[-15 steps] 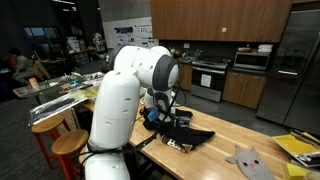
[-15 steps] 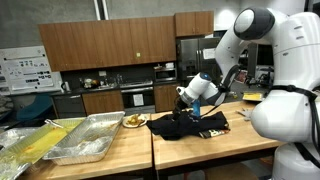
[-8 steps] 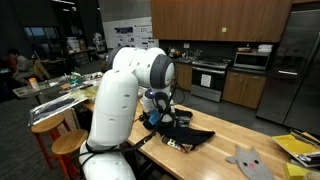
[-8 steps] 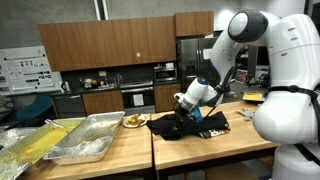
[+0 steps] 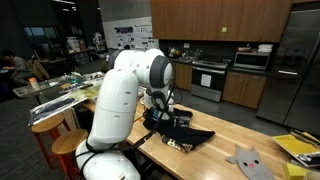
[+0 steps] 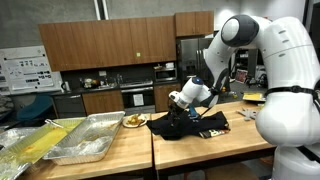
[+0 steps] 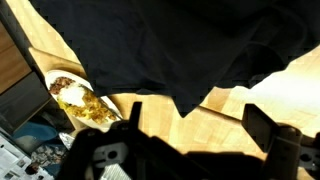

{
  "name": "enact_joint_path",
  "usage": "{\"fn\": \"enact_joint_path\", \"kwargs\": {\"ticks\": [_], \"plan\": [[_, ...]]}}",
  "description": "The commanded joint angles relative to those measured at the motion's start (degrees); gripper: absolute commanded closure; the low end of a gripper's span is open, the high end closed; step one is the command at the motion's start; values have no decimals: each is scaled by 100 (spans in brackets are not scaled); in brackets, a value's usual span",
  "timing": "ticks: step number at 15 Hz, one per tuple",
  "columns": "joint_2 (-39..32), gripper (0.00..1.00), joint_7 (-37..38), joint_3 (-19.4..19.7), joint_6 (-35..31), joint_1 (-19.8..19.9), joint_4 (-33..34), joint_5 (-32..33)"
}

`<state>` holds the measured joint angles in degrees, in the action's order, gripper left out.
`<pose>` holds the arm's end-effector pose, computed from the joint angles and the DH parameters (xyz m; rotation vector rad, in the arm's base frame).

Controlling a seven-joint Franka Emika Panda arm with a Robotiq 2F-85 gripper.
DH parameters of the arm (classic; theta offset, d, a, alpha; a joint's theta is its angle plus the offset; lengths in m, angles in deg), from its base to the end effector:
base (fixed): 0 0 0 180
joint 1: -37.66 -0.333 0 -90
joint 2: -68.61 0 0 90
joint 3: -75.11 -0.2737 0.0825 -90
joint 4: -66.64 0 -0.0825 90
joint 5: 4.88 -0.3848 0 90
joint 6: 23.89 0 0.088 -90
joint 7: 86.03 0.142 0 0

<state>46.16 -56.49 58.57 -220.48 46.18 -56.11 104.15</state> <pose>0.4808 0.1927 0.1923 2.1029 2.0903 0.9913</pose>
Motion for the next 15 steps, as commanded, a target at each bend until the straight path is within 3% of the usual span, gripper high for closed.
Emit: {"fn": "enact_joint_path", "kwargs": {"ticks": [1,8,9,14,15], "plan": [[-313,0,-249,30,-116,-36,393,138],[-989,0,-305,157,-303,-117,747,143],[-1139,0,-324,-157,-128,131,738,218],[-1527,0,-130,86,-177,-113,847,504],[-1510,25,-27,307,-178,-303,828,549]]}}
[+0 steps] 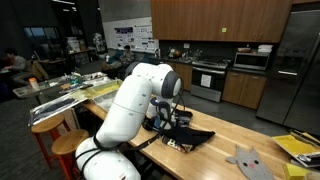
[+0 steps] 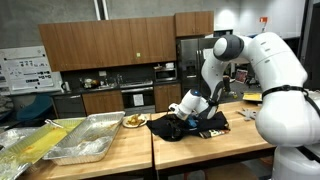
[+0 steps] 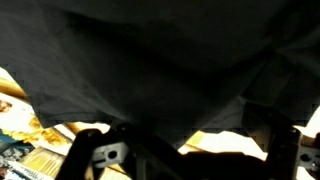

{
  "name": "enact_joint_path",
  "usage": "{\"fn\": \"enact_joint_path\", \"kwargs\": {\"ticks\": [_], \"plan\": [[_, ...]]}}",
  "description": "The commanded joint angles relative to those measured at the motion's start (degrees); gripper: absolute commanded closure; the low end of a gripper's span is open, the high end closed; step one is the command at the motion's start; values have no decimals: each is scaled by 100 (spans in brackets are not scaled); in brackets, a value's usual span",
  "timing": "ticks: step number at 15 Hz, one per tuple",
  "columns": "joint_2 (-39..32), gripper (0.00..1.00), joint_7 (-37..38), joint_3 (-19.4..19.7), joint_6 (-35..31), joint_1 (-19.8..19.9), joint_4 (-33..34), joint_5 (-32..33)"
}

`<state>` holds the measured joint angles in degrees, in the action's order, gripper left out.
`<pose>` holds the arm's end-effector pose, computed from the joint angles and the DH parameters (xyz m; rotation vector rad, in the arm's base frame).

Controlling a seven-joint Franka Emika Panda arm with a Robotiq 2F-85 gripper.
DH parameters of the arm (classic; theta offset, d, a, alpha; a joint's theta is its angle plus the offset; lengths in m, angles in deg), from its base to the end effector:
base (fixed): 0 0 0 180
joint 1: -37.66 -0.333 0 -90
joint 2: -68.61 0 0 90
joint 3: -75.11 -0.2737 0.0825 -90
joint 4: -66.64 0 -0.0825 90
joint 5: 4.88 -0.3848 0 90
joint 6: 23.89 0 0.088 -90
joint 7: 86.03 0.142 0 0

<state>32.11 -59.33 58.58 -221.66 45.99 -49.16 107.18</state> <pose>0.4782 0.1999 0.1167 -2.0152 -2.1151 -0.8836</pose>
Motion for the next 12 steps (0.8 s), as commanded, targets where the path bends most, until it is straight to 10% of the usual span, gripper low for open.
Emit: {"fn": "enact_joint_path", "kwargs": {"ticks": [1,9,12], "plan": [[-40,27,410,436,-47,-395,92,299],[596,88,1852,2183,-116,-2007,18,802],[730,100,2019,2164,-99,-2055,-23,865]]}}
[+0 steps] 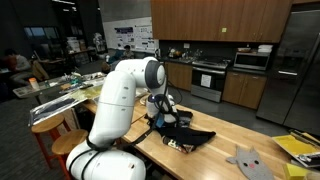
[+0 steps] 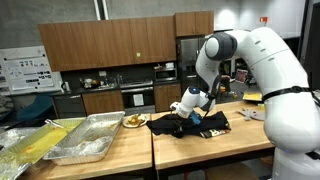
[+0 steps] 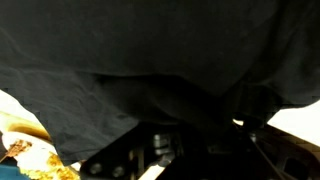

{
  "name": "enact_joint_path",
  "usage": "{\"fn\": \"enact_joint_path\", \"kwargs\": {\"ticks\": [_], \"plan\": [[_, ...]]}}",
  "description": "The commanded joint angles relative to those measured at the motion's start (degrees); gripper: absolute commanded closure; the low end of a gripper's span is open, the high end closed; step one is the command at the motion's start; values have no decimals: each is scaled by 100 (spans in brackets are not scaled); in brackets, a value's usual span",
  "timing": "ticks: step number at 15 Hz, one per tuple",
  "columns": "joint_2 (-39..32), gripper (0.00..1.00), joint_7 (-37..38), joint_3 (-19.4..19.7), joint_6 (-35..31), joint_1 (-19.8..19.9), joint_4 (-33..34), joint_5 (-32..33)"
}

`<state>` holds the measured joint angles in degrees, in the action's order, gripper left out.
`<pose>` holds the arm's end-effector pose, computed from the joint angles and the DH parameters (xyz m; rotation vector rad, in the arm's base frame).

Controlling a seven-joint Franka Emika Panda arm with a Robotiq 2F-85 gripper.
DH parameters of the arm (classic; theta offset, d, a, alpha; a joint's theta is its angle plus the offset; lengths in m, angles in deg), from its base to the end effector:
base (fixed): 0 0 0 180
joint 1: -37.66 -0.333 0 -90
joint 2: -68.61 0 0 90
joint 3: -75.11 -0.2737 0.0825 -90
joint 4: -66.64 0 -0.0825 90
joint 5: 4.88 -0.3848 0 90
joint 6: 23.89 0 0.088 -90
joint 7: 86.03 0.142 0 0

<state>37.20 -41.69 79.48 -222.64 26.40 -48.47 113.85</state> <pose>0.4832 0.1696 0.1217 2.1836 2.0823 0.7432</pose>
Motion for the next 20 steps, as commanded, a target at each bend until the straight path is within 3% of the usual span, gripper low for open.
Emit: {"fn": "enact_joint_path", "kwargs": {"ticks": [1,5,12,17,20], "plan": [[299,100,229,-24,9,-25,-103,148],[838,98,-30,-709,30,600,-173,-158],[1466,98,169,-577,101,579,-304,-141],[1258,98,218,-1014,89,907,-470,-132],[1127,98,625,-1150,90,1021,-825,52]]}}
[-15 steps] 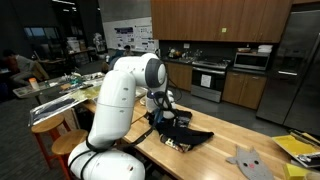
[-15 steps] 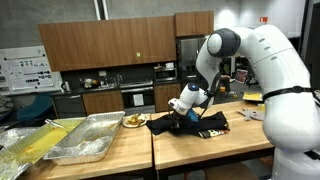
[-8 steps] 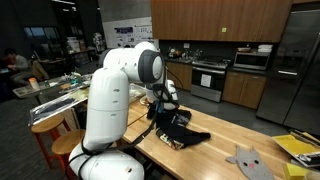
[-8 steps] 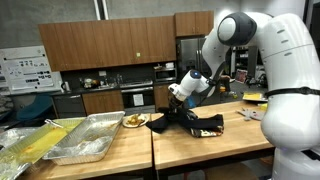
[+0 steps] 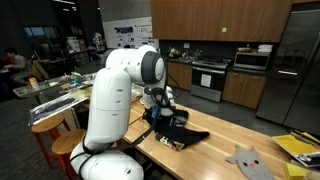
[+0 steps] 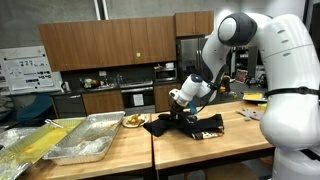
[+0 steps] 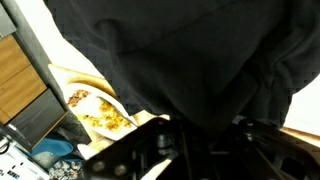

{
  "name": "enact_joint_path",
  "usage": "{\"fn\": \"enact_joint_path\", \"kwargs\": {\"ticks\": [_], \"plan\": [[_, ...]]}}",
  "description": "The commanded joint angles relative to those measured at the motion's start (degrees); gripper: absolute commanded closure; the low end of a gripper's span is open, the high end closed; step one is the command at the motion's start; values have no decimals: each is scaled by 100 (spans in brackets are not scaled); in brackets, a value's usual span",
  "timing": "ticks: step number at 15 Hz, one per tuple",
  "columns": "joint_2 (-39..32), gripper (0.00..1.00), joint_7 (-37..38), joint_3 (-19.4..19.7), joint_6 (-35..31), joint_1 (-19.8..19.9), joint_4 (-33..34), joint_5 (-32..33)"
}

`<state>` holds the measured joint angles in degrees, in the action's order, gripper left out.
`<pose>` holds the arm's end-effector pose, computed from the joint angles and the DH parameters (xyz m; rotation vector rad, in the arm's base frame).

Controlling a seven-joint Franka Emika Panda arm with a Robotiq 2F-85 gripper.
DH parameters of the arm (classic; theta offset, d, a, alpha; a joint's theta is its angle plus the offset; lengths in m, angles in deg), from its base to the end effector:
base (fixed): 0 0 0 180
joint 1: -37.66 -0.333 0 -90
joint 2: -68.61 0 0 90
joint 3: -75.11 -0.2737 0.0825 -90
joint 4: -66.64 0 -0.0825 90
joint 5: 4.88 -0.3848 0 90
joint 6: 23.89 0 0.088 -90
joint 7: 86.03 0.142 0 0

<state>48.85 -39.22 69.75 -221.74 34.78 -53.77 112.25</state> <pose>0.4839 0.1859 0.2041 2.2084 1.9679 0.9548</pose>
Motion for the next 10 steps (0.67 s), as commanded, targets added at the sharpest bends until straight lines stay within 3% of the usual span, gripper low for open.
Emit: {"fn": "enact_joint_path", "kwargs": {"ticks": [1,3,4,6,10], "plan": [[-120,98,573,-177,0,182,-415,343],[-242,98,951,-305,1,261,-659,605],[-272,67,1104,-443,1,362,-780,709],[-272,63,1346,-756,1,571,-1010,917],[146,37,1767,-1225,0,789,-1497,1162]]}}
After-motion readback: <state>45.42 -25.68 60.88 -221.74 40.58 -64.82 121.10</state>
